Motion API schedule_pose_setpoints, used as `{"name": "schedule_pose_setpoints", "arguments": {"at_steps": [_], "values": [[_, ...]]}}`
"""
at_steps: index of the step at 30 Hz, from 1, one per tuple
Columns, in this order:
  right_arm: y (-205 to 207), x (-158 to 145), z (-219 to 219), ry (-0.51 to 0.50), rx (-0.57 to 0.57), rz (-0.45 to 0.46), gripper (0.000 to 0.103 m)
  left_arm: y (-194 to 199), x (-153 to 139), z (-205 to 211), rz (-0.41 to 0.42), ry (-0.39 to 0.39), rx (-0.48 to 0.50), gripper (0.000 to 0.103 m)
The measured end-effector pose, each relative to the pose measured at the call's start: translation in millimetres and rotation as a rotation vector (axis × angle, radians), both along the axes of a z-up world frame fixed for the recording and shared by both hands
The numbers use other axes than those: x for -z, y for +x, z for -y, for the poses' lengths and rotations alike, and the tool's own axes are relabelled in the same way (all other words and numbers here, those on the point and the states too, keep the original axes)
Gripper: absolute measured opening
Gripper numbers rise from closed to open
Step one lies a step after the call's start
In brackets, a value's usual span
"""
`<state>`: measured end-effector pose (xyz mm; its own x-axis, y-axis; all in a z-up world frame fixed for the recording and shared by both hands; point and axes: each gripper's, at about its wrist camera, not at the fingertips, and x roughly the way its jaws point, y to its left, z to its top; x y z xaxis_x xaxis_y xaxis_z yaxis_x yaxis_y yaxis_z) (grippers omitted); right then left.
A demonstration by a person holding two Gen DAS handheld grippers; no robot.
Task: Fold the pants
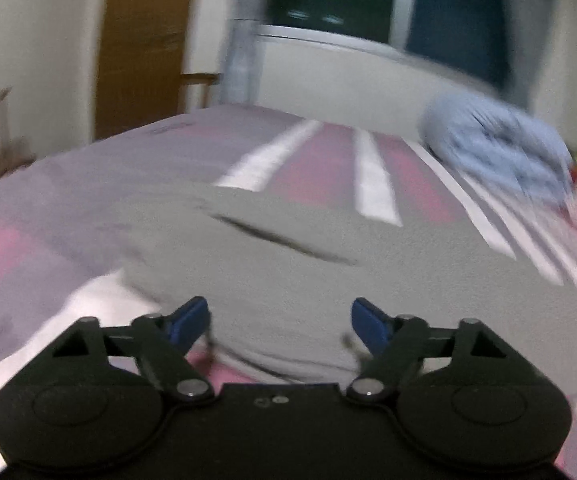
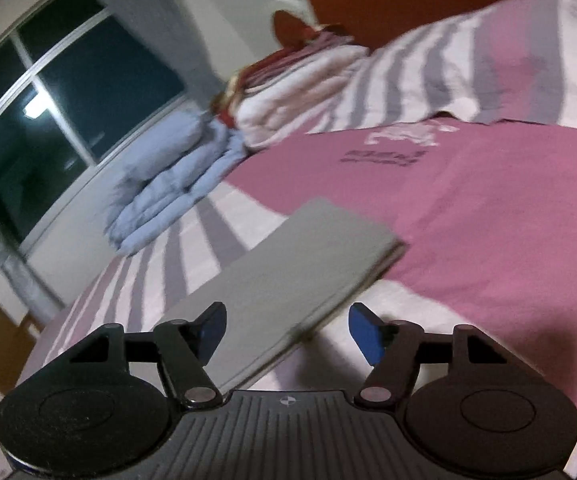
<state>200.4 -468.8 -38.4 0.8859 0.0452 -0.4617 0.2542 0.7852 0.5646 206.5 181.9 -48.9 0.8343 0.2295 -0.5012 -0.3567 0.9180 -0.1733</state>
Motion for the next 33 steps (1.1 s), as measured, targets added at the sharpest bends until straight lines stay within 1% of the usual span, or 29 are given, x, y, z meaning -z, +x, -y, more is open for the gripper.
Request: {"name": "schedule_pose_setpoints", "arguments": {"at_steps": [1, 2, 4, 5, 7, 9, 10, 13, 14, 15, 17, 18, 19, 20, 21, 22, 23, 24, 25, 27, 28, 29, 31, 33], "values": [[3, 1, -5, -0.007, -0.017, -0.006, 0.068, -3, -1, -13, 0.011, -0.025, -0.029, 0.048], [4, 2, -9, -0.013, -0.029, -0.016, 0.068, -5, -1, -24, 0.017, -0.033, -0.055, 0.044], [5, 3, -15, -0.021, -0.037, -0.024, 0.068, -2, 1, -48, 0.014, -0.07, -0.078, 0.041], [5, 3, -16, -0.027, -0.038, -0.025, 0.068, 1, 2, -58, 0.013, -0.092, -0.08, 0.037], [4, 4, -16, -0.032, -0.035, -0.029, 0.068, 11, 5, -75, 0.004, -0.118, -0.079, 0.037], [7, 6, -16, -0.029, -0.033, -0.043, 0.068, 24, 11, -90, -0.01, -0.168, -0.062, 0.039], [8, 7, -16, -0.027, -0.025, -0.048, 0.068, 29, 13, -94, -0.009, -0.175, -0.058, 0.039], [11, 9, -16, -0.025, -0.022, -0.06, 0.068, 41, 16, -94, -0.028, -0.148, -0.033, 0.038], [12, 9, -17, -0.026, -0.025, -0.066, 0.068, 45, 16, -96, -0.033, -0.139, -0.029, 0.03], [14, 10, -17, -0.028, -0.027, -0.071, 0.068, 45, 11, -96, -0.012, -0.118, -0.028, 0.021], [14, 9, -19, -0.036, -0.026, -0.067, 0.068, 37, -6, -92, 0.072, -0.076, -0.008, 0.02], [14, 8, -19, -0.043, -0.031, -0.061, 0.068, 36, -9, -88, 0.071, -0.044, -0.01, 0.021], [14, 7, -20, -0.05, -0.04, -0.059, 0.068, 42, -5, -87, 0.011, -0.024, -0.015, 0.02], [15, 8, -19, -0.05, -0.041, -0.062, 0.068, 50, 8, -90, -0.084, -0.032, -0.012, 0.021], [15, 9, -16, -0.041, -0.035, -0.065, 0.068, 50, 17, -92, -0.11, -0.036, -0.003, 0.022], [14, 10, -13, -0.027, -0.029, -0.062, 0.068, 49, 18, -93, -0.107, -0.029, 0.01, 0.023], [13, 10, -9, -0.02, -0.02, -0.056, 0.068, 44, 13, -93, -0.097, -0.029, 0.011, 0.027], [11, 9, -4, -0.014, -0.007, -0.049, 0.068, 39, 8, -93, -0.082, -0.035, -0.001, 0.034], [8, 9, 4, -0.001, 0.011, -0.035, 0.068, 33, 3, -91, -0.072, -0.033, -0.016, 0.037], [2, 13, 25, 0.068, 0.06, -0.013, 0.068, 22, -9, -82, -0.05, 0.015, -0.04, 0.055], [1, 16, 36, 0.111, 0.085, -0.008, 0.068, 18, -15, -75, -0.035, 0.043, -0.029, 0.062], [-1, 20, 49, 0.168, 0.115, 0.0, 0.068, 15, -19, -63, -0.024, 0.084, -0.002, 0.071], [-1, 27, 72, 0.249, 0.17, 0.02, 0.068, 13, -23, -43, -0.018, 0.134, 0.031, 0.073], [3, 34, 89, 0.311, 0.183, 0.03, 0.068, 17, -20, -22, -0.014, 0.128, 0.076, 0.075]]}}
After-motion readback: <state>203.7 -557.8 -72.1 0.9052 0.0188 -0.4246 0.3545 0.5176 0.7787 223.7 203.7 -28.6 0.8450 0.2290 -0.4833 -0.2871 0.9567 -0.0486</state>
